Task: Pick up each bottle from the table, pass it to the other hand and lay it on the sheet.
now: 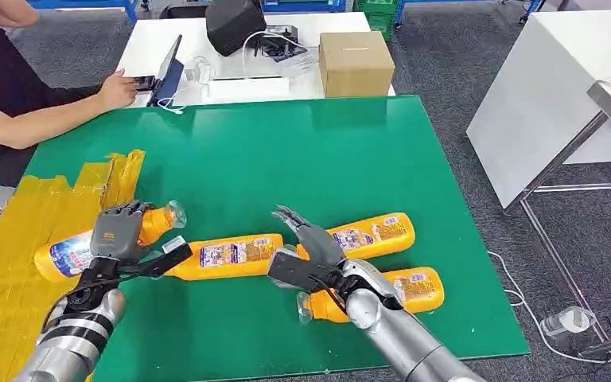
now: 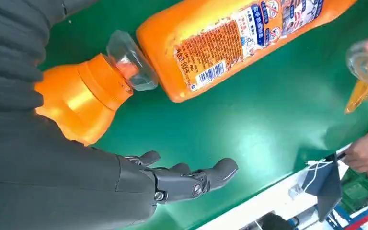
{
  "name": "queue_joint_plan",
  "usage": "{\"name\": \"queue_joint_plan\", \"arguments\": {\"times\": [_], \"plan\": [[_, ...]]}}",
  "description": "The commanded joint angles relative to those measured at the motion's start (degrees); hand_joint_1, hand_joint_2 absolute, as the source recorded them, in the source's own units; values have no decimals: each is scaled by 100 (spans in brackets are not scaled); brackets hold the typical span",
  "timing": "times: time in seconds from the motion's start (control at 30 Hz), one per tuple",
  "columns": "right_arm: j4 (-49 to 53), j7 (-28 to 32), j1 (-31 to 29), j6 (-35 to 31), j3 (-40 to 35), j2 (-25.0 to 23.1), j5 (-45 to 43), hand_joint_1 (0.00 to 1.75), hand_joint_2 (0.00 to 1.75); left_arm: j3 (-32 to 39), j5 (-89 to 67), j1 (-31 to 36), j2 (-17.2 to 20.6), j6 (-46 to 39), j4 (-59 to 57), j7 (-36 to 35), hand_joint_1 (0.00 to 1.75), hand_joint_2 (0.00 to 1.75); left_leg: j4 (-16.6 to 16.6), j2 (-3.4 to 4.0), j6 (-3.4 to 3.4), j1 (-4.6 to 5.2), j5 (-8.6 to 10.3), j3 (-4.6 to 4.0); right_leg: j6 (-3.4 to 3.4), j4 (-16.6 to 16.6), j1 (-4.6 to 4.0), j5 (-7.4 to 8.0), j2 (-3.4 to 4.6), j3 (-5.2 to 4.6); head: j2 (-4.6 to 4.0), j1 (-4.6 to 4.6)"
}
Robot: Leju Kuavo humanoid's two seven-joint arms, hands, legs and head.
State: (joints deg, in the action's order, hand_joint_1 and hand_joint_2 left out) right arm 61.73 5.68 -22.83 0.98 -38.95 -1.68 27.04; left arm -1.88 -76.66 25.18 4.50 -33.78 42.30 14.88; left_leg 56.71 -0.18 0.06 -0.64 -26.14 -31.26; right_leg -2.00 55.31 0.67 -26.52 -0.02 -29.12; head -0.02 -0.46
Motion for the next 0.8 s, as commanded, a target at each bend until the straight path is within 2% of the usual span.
{"name": "queue_joint_plan", "arguments": {"times": [0.03,0.07,0.17,0.2,0.27,0.5,0.63,0.8], "plan": [[-1114,-50,-944,207,-601,-277,-153,0,175,-244,1140,798,576,1766,-1535,1153,152,175,8,23,-1,-5,-2,-7,8,9,-6,5,22,-14,0,2],[-1184,-19,-1024,258,-657,-313,-192,0,175,-185,1423,841,701,2165,-1584,1433,0,175,8,26,-2,-5,-2,-4,10,10,-7,4,25,-13,0,0],[-1293,7,-1142,301,-767,-374,-255,0,175,-175,1779,846,926,2634,-1563,1698,0,175,0,23,-4,-1,1,7,10,13,-1,5,20,-6,0,-2],[-1334,10,-1186,318,-794,-402,-269,0,175,-183,1836,887,1002,2767,-1593,1717,0,0,-2,31,-5,-2,3,9,13,13,-3,9,27,-10,0,0],[-1476,40,-1314,378,-895,-497,-311,0,175,16,2299,879,1118,3220,-1549,2062,0,0,1,27,-4,0,0,14,8,29,-1,4,23,-11,0,0],[-1952,45,-1606,455,-1241,-800,-352,0,175,318,3222,640,1196,3759,-1212,2512,0,0,4,29,-14,-10,8,10,17,41,-12,5,24,-21,0,2],[-2004,46,-1617,447,-1277,-848,-349,0,175,282,3348,551,1198,3791,-1094,2512,0,0,-1,15,-13,-1,9,13,6,45,-2,0,14,-16,0,2],[-2378,32,-1731,488,-1468,-1071,-307,0,175,52,4422,405,1186,4168,-520,2512,0,0,1,20,-11,-6,11,8,12,41,-8,5,17,-19,0,0]]}}
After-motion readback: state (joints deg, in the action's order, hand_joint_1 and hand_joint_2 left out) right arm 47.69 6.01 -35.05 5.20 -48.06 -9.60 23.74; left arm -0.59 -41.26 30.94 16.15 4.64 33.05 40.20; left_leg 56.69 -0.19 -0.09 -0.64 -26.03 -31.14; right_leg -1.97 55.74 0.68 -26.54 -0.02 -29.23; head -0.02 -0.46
